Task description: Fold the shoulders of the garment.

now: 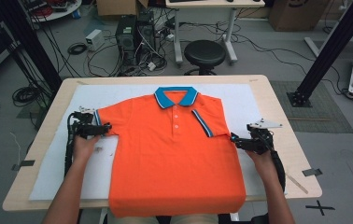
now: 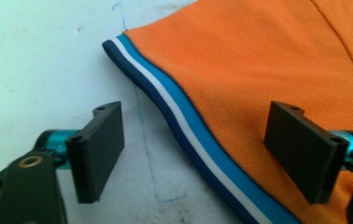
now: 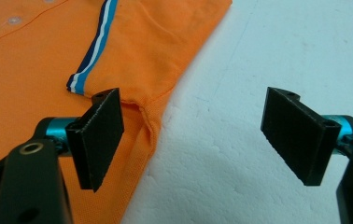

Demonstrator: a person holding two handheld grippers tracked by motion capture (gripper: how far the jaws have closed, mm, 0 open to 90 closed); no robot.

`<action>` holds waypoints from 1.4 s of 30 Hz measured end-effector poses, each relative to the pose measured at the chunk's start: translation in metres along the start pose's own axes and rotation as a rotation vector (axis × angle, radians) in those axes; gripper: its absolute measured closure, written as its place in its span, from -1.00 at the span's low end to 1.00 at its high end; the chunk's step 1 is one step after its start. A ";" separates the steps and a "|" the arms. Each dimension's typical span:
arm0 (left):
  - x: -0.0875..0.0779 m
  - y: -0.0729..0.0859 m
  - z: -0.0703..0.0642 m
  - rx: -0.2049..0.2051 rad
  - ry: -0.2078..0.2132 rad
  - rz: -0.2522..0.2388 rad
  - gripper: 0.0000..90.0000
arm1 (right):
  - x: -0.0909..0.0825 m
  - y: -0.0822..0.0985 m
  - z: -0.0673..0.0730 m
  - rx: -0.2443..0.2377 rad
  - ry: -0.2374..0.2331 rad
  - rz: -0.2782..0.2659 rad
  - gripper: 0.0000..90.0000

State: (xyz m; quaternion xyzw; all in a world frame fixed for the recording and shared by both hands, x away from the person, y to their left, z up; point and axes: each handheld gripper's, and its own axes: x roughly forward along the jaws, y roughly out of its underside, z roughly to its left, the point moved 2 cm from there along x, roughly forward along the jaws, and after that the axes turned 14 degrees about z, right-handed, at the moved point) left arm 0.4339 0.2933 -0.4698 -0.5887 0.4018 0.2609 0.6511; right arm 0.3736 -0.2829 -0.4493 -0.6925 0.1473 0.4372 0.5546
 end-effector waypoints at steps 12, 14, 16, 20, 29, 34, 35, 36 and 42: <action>-0.009 -0.004 -0.013 -0.062 0.083 -0.014 0.85 | 0.000 -0.001 0.000 0.004 0.000 -0.003 -0.52; -0.013 -0.007 -0.017 -0.076 0.109 -0.044 0.86 | -0.001 -0.001 -0.001 0.008 -0.001 -0.004 -0.52; -0.017 -0.010 -0.021 -0.088 0.124 -0.079 0.86 | -0.001 -0.001 -0.001 0.007 0.000 -0.007 -0.52; -0.026 -0.018 -0.031 -0.080 0.153 -0.103 0.86 | -0.002 -0.001 -0.002 0.012 -0.001 -0.012 -0.52; -0.034 -0.038 -0.071 0.037 0.222 -0.100 0.85 | -0.003 0.000 -0.003 0.015 -0.002 -0.015 -0.52; -0.028 -0.043 -0.091 0.096 0.230 -0.076 0.84 | -0.003 0.000 -0.003 0.012 -0.002 -0.017 -0.52; -0.028 -0.043 -0.091 0.096 0.230 -0.076 0.84 | -0.003 0.000 -0.003 0.012 -0.002 -0.017 -0.52; -0.026 -0.043 -0.094 0.106 0.229 -0.067 0.84 | -0.004 0.000 -0.003 0.014 -0.003 -0.017 -0.52; -0.015 -0.046 -0.109 0.116 0.282 -0.027 0.51 | -0.005 0.000 -0.004 0.017 -0.001 -0.023 -0.52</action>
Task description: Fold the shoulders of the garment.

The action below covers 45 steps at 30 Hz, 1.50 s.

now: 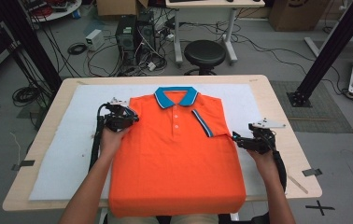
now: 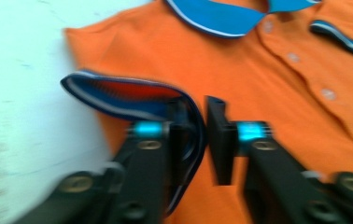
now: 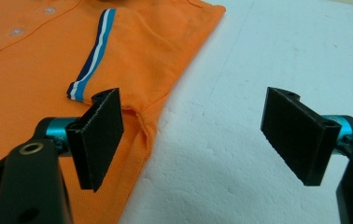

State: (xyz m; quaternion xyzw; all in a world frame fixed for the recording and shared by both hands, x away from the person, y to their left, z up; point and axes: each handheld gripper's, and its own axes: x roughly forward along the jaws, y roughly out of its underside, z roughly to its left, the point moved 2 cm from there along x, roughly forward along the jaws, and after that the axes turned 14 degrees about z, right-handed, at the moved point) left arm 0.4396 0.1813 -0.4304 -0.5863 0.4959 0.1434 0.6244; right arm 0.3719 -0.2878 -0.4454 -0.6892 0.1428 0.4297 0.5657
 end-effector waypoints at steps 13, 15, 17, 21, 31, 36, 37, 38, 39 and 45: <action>-0.001 -0.019 0.017 -0.072 -0.054 -0.039 0.00 | 0.000 -0.001 0.002 -0.004 -0.003 -0.002 -0.52; 0.003 -0.019 0.018 -0.076 -0.056 -0.031 0.00 | 0.000 -0.001 0.002 -0.005 -0.001 -0.003 -0.52; 0.012 -0.018 0.020 -0.090 -0.066 0.004 -0.03 | 0.000 -0.001 0.002 -0.005 -0.002 -0.002 -0.52; 0.027 -0.015 0.022 -0.106 -0.062 0.058 -0.05 | 0.000 -0.001 0.001 -0.001 -0.004 -0.002 -0.52; 0.035 -0.020 0.005 -0.024 -0.050 0.029 0.95 | -0.001 0.000 0.000 0.006 -0.003 -0.004 -0.52; 0.028 -0.025 -0.009 0.032 0.027 -0.057 0.95 | 0.000 0.000 0.000 0.005 -0.004 -0.004 -0.52; 0.027 -0.026 -0.012 0.043 0.038 -0.073 0.95 | 0.000 0.000 0.000 0.005 -0.005 -0.004 -0.52; 0.025 -0.028 -0.014 0.036 0.043 -0.102 0.74 | 0.000 0.000 0.000 0.003 -0.005 -0.003 -0.52; 0.025 -0.028 -0.014 0.036 0.043 -0.102 0.42 | 0.000 0.000 0.000 0.003 -0.005 -0.003 -0.52; 0.018 -0.025 -0.002 0.003 -0.042 -0.067 0.17 | -0.001 0.000 0.000 0.003 -0.005 -0.003 -0.52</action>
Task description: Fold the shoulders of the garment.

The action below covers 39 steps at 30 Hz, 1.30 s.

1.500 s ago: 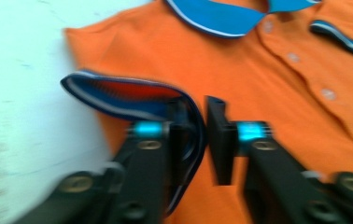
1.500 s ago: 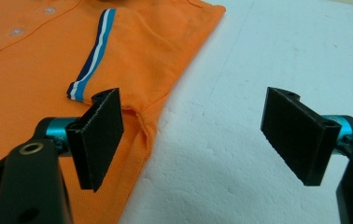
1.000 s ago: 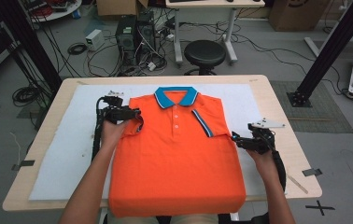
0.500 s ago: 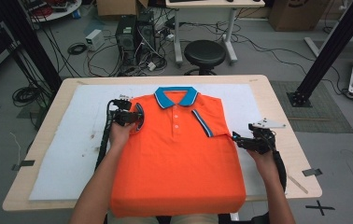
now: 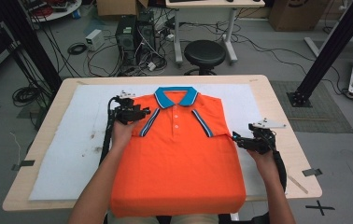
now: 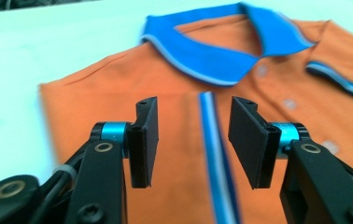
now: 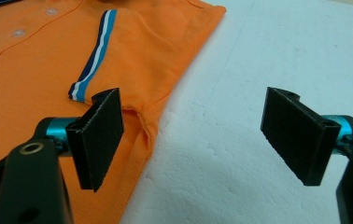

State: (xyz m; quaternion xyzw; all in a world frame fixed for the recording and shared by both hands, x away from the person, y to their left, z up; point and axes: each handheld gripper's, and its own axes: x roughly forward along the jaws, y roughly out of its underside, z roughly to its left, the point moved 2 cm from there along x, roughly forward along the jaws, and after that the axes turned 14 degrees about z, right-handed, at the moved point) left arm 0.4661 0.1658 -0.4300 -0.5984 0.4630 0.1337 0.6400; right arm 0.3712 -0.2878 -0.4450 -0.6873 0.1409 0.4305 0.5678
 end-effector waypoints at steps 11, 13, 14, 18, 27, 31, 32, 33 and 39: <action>0.001 0.033 0.026 0.004 -0.193 0.130 0.15 | 0.001 0.000 0.001 0.000 0.000 0.003 -0.52; 0.003 0.038 0.030 0.021 -0.231 0.157 0.15 | 0.002 -0.001 0.002 -0.003 0.000 0.004 -0.52; 0.002 0.040 0.031 0.020 -0.229 0.137 0.14 | 0.002 -0.001 0.003 -0.008 -0.003 0.004 -0.52; -0.001 0.042 0.031 0.014 -0.225 0.119 0.08 | 0.002 -0.002 0.005 -0.006 -0.007 0.005 -0.52; -0.034 0.062 0.036 -0.073 -0.031 -0.140 -0.53 | 0.000 0.001 0.014 -0.050 -0.013 0.009 -0.52; -0.047 0.069 0.032 -0.052 -0.029 -0.210 -0.53 | -0.005 0.005 0.017 -0.060 -0.025 0.009 -0.52; -0.051 0.071 0.030 -0.028 -0.029 -0.228 -0.53 | -0.006 0.005 0.017 -0.057 -0.028 0.004 -0.52; -0.052 0.072 0.030 -0.020 -0.031 -0.228 -0.53 | -0.006 0.006 0.017 -0.058 -0.030 0.005 -0.52; -0.053 0.074 0.030 -0.012 -0.020 -0.235 -0.53 | -0.007 0.006 0.017 -0.061 -0.030 0.008 -0.52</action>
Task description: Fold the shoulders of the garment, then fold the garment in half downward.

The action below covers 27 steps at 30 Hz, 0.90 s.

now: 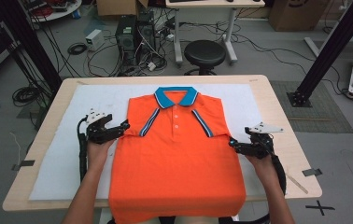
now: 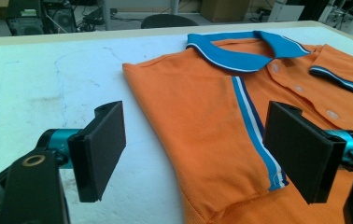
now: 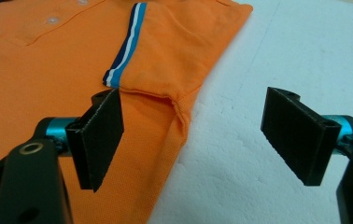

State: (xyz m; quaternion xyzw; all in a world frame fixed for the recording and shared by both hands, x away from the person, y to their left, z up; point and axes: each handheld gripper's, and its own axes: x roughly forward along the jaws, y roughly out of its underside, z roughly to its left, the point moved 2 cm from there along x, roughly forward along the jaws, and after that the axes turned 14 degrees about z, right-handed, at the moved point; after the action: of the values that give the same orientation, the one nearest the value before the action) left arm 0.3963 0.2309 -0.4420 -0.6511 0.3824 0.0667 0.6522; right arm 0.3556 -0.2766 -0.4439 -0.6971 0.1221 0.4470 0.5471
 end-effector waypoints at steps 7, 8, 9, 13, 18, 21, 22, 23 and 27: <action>0.001 0.002 -0.002 0.014 0.000 0.013 -0.53 | -0.004 0.002 -0.003 0.008 0.003 -0.007 -0.52; 0.001 0.002 -0.002 0.013 0.003 0.014 -0.53 | -0.005 0.002 -0.003 0.010 0.004 -0.010 -0.52; 0.000 0.002 -0.002 0.013 0.002 0.012 -0.53 | -0.005 0.002 -0.003 0.012 0.005 -0.011 -0.52; -0.003 0.002 -0.003 0.009 0.007 0.008 -0.53 | -0.006 0.004 -0.003 0.011 0.007 -0.008 -0.52; -0.005 0.006 -0.004 -0.006 0.006 0.047 -0.53 | -0.005 0.003 -0.002 0.018 0.009 -0.005 -0.52; -0.007 0.008 -0.003 -0.025 0.009 0.080 -0.53 | -0.005 0.005 0.001 0.016 0.009 0.004 -0.52; -0.007 0.009 -0.003 -0.028 0.009 0.094 -0.53 | -0.004 0.005 0.001 0.016 0.010 0.007 -0.52; -0.010 0.012 -0.005 -0.018 0.007 0.107 -0.53 | -0.003 0.006 0.001 0.020 0.008 0.013 -0.52; -0.012 0.020 -0.007 -0.026 0.019 0.124 -0.52 | -0.003 0.010 0.003 0.014 0.020 0.033 -0.51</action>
State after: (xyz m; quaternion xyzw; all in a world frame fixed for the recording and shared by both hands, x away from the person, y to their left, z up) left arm 0.3728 0.2321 -0.4497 -0.6351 0.4275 0.1059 0.6346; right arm 0.3465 -0.2788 -0.4483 -0.6955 0.1423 0.4482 0.5433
